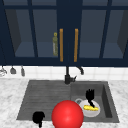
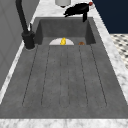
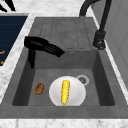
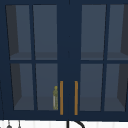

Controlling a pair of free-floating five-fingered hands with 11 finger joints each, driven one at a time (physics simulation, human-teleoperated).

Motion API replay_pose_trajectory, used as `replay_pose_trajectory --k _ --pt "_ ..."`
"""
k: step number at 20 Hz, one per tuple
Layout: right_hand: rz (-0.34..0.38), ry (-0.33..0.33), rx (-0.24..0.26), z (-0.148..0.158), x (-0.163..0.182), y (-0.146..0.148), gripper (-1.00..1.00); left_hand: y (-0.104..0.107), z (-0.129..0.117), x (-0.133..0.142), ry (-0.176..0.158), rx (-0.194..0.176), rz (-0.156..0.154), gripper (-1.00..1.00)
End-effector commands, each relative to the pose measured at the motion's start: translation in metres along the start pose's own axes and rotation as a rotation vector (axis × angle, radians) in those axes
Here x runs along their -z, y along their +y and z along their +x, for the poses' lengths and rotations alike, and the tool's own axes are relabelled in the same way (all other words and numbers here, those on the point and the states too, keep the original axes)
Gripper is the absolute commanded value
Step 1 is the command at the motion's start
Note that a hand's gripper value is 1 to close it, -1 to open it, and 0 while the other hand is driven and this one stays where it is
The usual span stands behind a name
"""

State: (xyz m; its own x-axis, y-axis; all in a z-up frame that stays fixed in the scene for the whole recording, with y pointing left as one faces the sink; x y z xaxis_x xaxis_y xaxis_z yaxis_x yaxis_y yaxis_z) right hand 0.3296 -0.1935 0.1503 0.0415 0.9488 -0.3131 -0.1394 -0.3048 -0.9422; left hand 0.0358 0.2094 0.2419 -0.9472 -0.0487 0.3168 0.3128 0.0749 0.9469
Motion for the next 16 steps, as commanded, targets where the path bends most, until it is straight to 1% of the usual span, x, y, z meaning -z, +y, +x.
replay_pose_trajectory --k 1,10,16 --pt "-0.009 -0.038 0.081 -0.009 -0.018 -0.012 -1.0 0.0 0.0 0.0 0.0 0.0 0.0 0.0" --pt "-0.021 -0.093 0.126 -0.032 -0.061 -0.045 -1.0 0.0 0.0 0.0 0.0 0.0 0.0 0.0" --pt "-0.061 -0.064 0.154 -0.038 -0.099 -0.055 -1.0 0.0 0.0 0.0 0.0 0.0 0.0 0.0"
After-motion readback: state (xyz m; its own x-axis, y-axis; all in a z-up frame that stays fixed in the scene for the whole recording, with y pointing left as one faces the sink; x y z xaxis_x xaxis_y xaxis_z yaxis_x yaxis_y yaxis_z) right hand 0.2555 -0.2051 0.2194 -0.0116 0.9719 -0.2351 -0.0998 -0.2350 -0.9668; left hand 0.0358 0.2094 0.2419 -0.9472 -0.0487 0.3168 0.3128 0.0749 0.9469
